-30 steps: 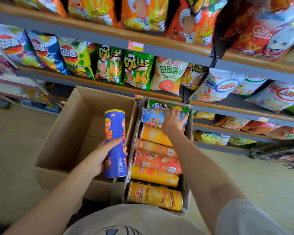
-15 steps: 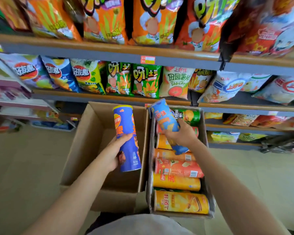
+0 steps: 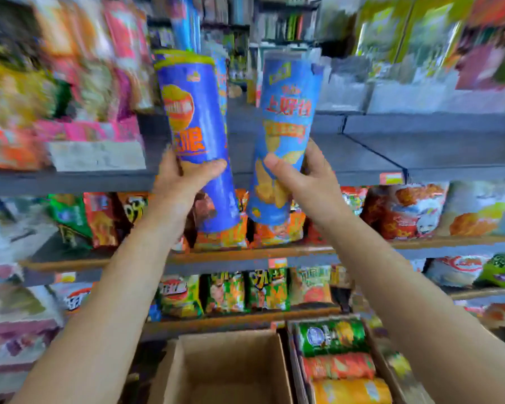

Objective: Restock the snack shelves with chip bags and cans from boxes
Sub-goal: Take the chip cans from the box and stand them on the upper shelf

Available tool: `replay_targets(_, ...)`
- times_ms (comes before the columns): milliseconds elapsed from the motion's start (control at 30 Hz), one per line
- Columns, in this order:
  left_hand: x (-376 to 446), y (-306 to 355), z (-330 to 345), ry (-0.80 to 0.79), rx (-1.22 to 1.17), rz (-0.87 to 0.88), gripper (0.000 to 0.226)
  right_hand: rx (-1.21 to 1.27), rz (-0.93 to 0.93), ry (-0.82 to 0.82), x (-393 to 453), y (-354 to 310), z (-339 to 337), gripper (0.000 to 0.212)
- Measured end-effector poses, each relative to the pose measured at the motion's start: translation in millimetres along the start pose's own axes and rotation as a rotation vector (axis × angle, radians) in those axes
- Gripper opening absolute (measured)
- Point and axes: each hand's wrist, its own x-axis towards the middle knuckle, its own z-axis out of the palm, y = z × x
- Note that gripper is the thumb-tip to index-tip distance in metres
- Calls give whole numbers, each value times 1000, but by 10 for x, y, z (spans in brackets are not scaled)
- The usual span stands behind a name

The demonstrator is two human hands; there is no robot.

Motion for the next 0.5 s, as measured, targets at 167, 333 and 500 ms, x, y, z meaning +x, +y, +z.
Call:
replay_targets(167,810,216,-239,179,99,198,49,-73,-105,160,767,-47,500,33)
replay_targets(333,1223,-83,-348,222,207,213,63,-225,-41,214,1204,427,880,41)
replay_targets(500,1376,-312,-466,145,368,200,77,-340,41,168,1322,695,995,51)
